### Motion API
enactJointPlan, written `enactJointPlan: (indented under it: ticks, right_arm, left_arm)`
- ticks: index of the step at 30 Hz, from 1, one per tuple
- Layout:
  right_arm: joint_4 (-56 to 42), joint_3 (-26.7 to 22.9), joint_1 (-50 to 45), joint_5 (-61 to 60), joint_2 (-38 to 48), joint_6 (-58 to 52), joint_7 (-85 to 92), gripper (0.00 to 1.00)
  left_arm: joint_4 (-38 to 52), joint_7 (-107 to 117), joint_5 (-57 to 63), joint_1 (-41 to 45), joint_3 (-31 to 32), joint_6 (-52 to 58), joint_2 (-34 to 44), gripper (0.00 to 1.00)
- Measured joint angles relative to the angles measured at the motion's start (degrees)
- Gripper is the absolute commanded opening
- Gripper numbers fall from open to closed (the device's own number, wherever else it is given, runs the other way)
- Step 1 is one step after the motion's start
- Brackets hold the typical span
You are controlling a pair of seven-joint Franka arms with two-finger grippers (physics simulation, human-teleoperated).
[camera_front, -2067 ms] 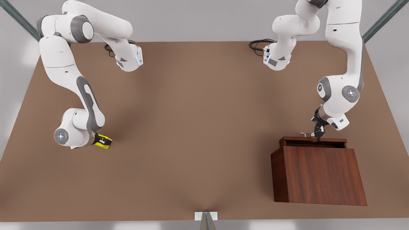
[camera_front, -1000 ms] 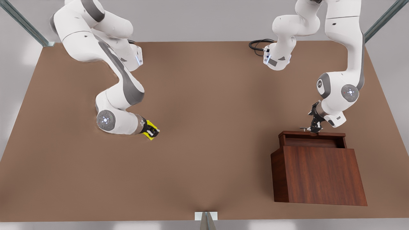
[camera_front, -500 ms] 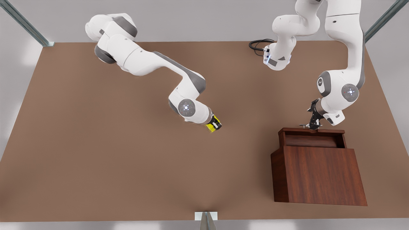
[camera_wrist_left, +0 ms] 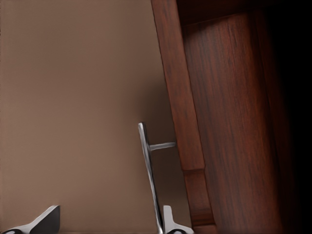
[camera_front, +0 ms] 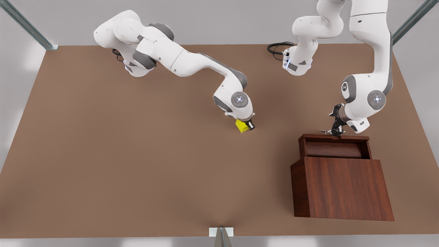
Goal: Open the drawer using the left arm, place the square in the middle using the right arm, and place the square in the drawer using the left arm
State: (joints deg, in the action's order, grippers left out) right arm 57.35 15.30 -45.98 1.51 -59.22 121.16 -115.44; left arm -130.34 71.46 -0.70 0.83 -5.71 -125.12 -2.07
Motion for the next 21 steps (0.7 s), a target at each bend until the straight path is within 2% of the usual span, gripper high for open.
enactJointPlan:
  ticks: [3, 6, 9, 10, 11, 12, 13, 14, 15, 16, 18, 21]
  right_arm:
    - [1.1, -0.18, -0.16, 0.21, -0.47, 0.55, -5.78, 0.62]
    - [3.31, -0.18, -0.16, 1.25, -0.38, 0.67, -3.89, 0.63]
    - [4.59, -0.12, -0.16, 1.39, -0.38, 0.67, -0.45, 0.64]
    - [4.85, -0.1, -0.16, 1.4, -0.37, 0.91, -0.06, 0.66]
    - [4.96, -0.1, -0.16, 1.38, -0.29, 0.93, 1.3, 0.66]
    - [4.96, -0.09, -0.16, 1.37, -0.29, 0.91, 1.59, 0.9]
    - [4.96, -0.1, -0.16, 1.28, -0.29, 0.79, 2.09, 1.0]
    - [4.91, -0.1, 0.08, 1.22, -0.06, 0.75, 2.15, 1.0]
    - [4.87, -0.09, 0.1, 1.21, 0.02, 0.74, 2.15, 1.0]
    - [4.79, -0.09, 0.1, 1.21, 0.06, 0.74, 2.15, 1.0]
    - [4.87, -0.09, 0.1, 1.47, 0.06, 0.74, 2.24, 1.0]
    - [4.88, -0.09, 0.1, 1.4, -0.04, 0.74, 2.94, 1.0]
  left_arm:
    - [0.18, -0.17, -0.04, 0.21, -0.08, 1.43, 1.43, 1.0]
    - [1.56, 1.48, -0.02, -0.59, 0.93, 6.26, 4.06, 1.0]
    - [22.19, 6.37, 0.0, -4.41, 9.99, 31.63, 4.42, 1.0]
    - [28.28, 1.95, 0.1, -2.16, 12.04, 34.87, 3.13, 1.0]
    - [31.96, -12.87, 0.24, 1.32, 12.96, 36.11, 1.9, 1.0]
    - [35.78, -28.75, 0.37, 5.67, 13.0, 37.19, -0.02, 1.0]
    - [42.37, -45.64, 0.48, 8.58, 13.3, 41.78, -3.76, 1.0]
    - [44.77, -63.38, 0.57, 5.99, 13.51, 43.93, -5.7, 1.0]
    - [44.91, -76.6, 0.67, -1.07, 13.37, 44.04, -5.94, 1.0]
    - [44.91, -82.16, 0.93, -3.35, 13.09, 44.29, -5.97, 1.0]
    - [44.91, -82.53, 1.38, 2.11, 12.99, 44.51, -5.83, 1.0]
    - [44.91, -82.44, 1.71, -0.71, 12.81, 45.13, -5.42, 1.0]
